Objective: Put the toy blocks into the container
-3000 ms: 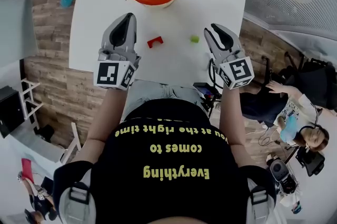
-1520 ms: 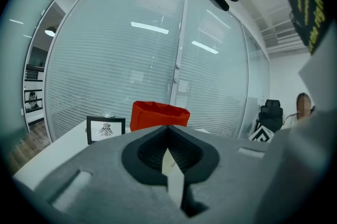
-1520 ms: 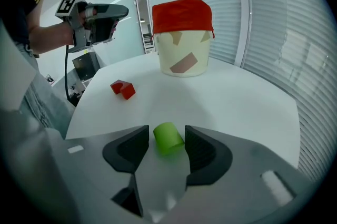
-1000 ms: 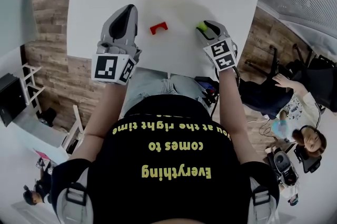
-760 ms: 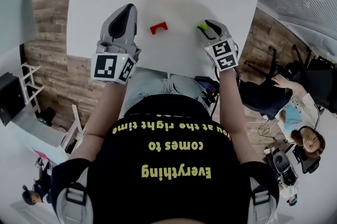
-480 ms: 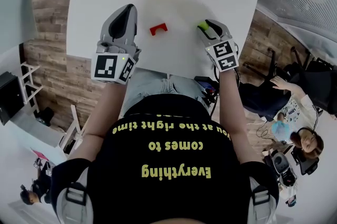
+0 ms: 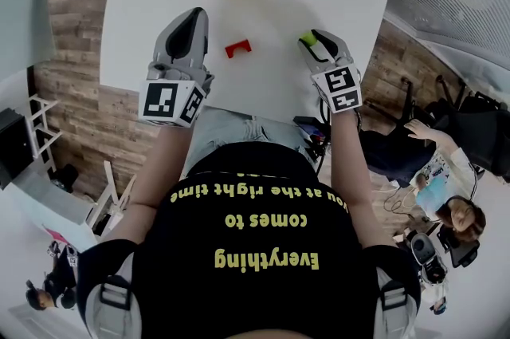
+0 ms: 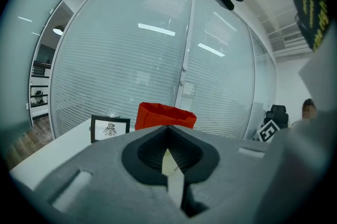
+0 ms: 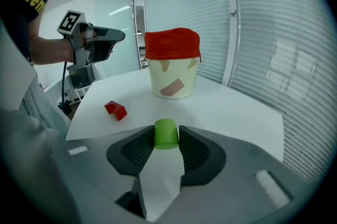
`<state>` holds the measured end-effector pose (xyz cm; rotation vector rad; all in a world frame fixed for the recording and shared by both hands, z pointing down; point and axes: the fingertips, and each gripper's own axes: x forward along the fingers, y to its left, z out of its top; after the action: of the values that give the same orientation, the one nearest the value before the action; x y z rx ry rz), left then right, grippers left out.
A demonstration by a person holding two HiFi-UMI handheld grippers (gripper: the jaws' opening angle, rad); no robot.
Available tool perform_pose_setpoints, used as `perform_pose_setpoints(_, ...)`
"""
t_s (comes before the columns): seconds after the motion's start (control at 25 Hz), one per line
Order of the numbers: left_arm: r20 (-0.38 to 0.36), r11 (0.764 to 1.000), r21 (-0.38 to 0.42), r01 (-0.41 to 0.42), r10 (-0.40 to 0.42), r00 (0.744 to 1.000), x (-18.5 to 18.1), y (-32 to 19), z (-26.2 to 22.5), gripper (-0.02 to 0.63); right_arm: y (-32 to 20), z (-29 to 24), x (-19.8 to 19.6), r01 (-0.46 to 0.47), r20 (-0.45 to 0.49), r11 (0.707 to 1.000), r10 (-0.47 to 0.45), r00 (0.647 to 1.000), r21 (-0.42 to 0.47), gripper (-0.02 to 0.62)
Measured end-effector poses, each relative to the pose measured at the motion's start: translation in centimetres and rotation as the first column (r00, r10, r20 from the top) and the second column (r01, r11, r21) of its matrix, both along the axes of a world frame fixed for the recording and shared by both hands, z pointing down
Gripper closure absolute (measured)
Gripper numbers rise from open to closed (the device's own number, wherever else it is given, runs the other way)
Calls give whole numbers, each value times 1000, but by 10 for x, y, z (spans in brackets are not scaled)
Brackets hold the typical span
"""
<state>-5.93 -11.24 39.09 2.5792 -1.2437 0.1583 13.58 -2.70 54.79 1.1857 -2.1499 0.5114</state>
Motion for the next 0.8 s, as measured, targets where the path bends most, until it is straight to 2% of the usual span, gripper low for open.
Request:
perform_pose_setpoints(0.28, 6, 1000, 6, 8, -8, 1000, 1, -4, 0, 606, -18, -36, 6, -30, 14, 994, 29, 999, 109, 442)
perform_pose_setpoints(0.52, 8, 1000, 10, 23, -23, 1000, -2, -6, -1, 606, -30, -62, 10, -44, 33, 985, 39, 999, 165, 442)
perform_pose_setpoints(0.8, 6, 999, 18, 41, -41, 999, -5, -9, -5, 606, -44, -94, 12, -52, 37, 966, 44, 998, 253, 442)
